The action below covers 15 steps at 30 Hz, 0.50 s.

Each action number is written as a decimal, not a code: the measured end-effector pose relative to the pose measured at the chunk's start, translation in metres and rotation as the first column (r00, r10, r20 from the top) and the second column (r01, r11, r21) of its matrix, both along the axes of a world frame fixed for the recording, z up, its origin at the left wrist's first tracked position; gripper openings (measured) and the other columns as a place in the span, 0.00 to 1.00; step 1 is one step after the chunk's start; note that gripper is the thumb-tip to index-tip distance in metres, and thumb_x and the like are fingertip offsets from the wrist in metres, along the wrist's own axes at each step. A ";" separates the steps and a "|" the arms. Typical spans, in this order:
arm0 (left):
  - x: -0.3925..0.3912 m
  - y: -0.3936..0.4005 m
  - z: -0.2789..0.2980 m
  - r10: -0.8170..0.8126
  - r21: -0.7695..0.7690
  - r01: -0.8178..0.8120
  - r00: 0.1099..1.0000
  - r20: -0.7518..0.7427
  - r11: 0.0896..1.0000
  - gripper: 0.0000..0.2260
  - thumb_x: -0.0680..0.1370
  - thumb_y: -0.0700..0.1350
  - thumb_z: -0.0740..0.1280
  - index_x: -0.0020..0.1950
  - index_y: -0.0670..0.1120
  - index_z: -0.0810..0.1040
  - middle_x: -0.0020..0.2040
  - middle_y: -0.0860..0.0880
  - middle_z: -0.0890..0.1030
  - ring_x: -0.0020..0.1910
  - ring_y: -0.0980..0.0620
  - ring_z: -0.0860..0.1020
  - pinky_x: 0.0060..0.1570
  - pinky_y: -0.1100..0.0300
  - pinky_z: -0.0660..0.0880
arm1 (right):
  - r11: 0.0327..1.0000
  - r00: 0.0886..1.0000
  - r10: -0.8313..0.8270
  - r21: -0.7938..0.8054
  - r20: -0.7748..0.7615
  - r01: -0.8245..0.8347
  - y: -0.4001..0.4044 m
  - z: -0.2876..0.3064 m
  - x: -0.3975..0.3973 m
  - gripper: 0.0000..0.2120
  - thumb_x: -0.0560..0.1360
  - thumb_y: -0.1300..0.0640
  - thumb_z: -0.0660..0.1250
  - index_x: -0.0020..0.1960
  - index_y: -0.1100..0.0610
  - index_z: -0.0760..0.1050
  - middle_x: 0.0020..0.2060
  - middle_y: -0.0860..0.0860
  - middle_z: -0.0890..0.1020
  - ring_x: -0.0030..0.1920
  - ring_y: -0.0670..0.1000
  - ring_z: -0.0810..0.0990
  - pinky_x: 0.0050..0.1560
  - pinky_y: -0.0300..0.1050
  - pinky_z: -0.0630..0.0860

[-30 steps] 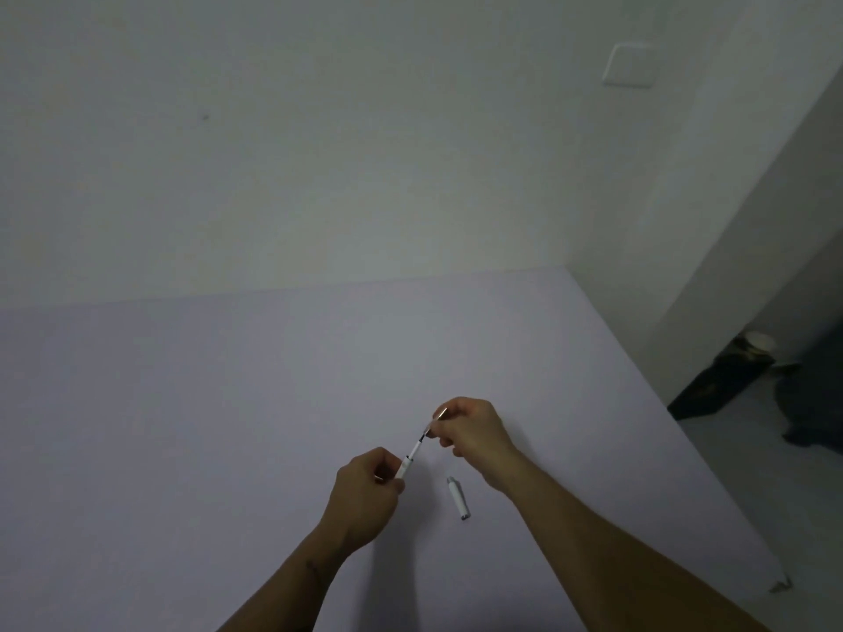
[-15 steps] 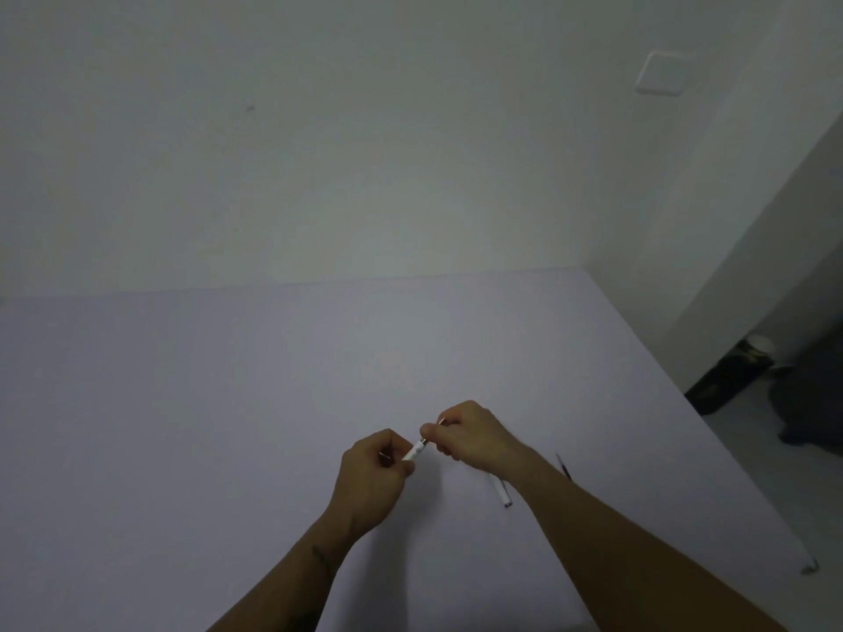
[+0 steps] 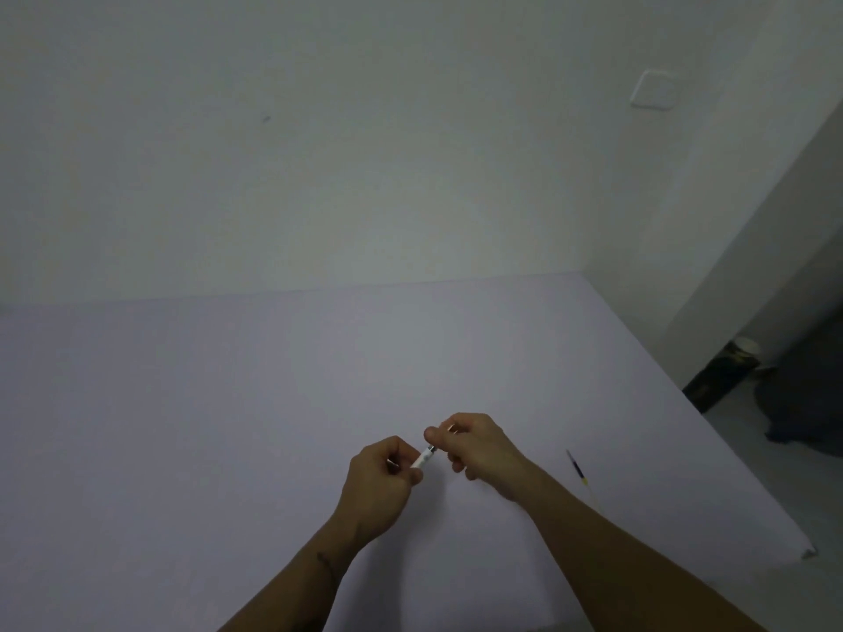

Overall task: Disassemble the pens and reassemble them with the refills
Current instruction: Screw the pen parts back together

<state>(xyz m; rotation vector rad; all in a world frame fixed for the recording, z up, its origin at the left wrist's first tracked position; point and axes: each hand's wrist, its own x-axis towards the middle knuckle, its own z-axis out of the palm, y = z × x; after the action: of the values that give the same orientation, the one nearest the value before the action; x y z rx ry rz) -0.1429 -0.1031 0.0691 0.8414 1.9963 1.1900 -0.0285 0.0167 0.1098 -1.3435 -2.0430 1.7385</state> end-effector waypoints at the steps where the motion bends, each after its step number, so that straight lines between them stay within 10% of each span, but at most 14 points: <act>1: 0.000 0.000 0.001 0.002 0.002 -0.002 1.000 0.000 1.000 0.09 0.73 0.38 0.72 0.37 0.50 0.80 0.35 0.51 0.81 0.32 0.54 0.75 0.33 0.61 0.74 | 0.997 0.999 -0.028 -0.080 -0.045 0.024 -0.001 -0.001 0.001 0.07 0.74 0.55 0.71 0.46 0.58 0.82 0.34 0.53 0.79 0.35 0.52 0.76 0.32 0.41 0.71; 4: 0.000 -0.001 0.003 0.004 0.010 -0.004 1.000 0.006 1.000 0.08 0.73 0.37 0.71 0.38 0.49 0.80 0.36 0.50 0.80 0.33 0.53 0.75 0.34 0.61 0.73 | 0.955 0.974 -0.153 -0.279 -0.168 0.102 -0.002 -0.007 0.003 0.07 0.74 0.66 0.68 0.48 0.60 0.84 0.36 0.53 0.81 0.35 0.51 0.76 0.33 0.42 0.73; 10: 0.003 -0.006 0.005 -0.011 0.012 0.010 0.999 0.031 1.000 0.08 0.73 0.37 0.72 0.37 0.49 0.80 0.35 0.50 0.79 0.31 0.54 0.74 0.33 0.60 0.73 | 0.973 0.972 -0.200 -0.145 -0.125 0.182 -0.011 -0.014 -0.001 0.12 0.72 0.58 0.73 0.32 0.55 0.77 0.29 0.53 0.75 0.30 0.50 0.72 0.30 0.42 0.70; 15: 0.001 -0.007 0.009 -0.004 0.014 0.004 1.000 0.022 1.000 0.08 0.73 0.38 0.72 0.38 0.49 0.80 0.36 0.50 0.80 0.33 0.54 0.75 0.34 0.62 0.73 | 0.948 0.954 -0.189 -0.295 -0.232 0.116 -0.012 -0.012 0.000 0.07 0.74 0.65 0.69 0.49 0.58 0.84 0.35 0.53 0.80 0.33 0.50 0.74 0.32 0.42 0.72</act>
<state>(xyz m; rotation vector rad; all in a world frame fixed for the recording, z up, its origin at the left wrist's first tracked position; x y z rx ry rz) -0.1420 -0.1098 0.0782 0.8351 1.9700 1.2068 -0.0280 0.0048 0.0975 -1.2284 -1.5591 2.0617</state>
